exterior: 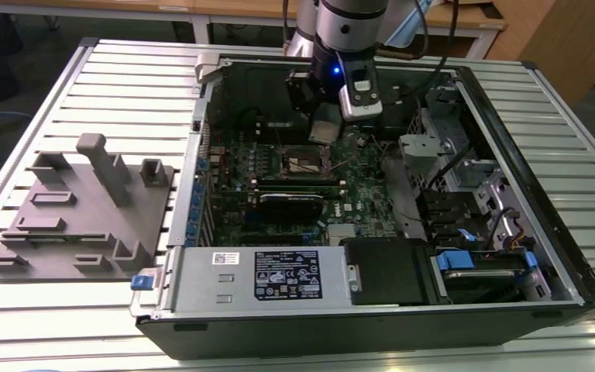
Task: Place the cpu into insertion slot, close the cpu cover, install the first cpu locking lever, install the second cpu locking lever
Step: 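Place the cpu into insertion slot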
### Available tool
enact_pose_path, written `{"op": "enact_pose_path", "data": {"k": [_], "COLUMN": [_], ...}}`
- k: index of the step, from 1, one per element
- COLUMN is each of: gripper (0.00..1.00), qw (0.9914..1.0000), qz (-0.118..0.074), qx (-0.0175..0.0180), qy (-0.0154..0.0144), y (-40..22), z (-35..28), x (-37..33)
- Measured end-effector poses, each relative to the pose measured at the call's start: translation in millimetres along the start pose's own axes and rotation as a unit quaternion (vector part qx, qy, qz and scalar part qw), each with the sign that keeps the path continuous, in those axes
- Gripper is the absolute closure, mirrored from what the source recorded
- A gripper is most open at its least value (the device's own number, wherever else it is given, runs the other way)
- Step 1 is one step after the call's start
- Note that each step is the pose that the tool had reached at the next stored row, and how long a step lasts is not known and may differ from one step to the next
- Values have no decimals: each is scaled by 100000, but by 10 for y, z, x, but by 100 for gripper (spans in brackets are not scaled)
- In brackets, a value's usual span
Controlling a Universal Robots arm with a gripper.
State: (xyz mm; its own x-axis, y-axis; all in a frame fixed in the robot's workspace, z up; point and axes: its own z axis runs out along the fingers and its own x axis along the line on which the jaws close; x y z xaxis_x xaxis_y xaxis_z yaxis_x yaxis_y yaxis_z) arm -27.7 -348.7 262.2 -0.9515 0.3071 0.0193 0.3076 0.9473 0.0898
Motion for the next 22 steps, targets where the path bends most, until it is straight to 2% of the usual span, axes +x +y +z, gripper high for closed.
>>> {"op": "enact_pose_path", "data": {"k": [7,16,19,22], "gripper": [46,46,46,46], "qw": [99911,99894,99810,99633], "qz": [4203,4592,6143,8529], "qx": [-83,-89,-121,-168], "qy": [-379,-415,-553,-768], "y": [0,0,-1,-1], "z": [5,5,8,11], "x": [0,0,0,0]}}
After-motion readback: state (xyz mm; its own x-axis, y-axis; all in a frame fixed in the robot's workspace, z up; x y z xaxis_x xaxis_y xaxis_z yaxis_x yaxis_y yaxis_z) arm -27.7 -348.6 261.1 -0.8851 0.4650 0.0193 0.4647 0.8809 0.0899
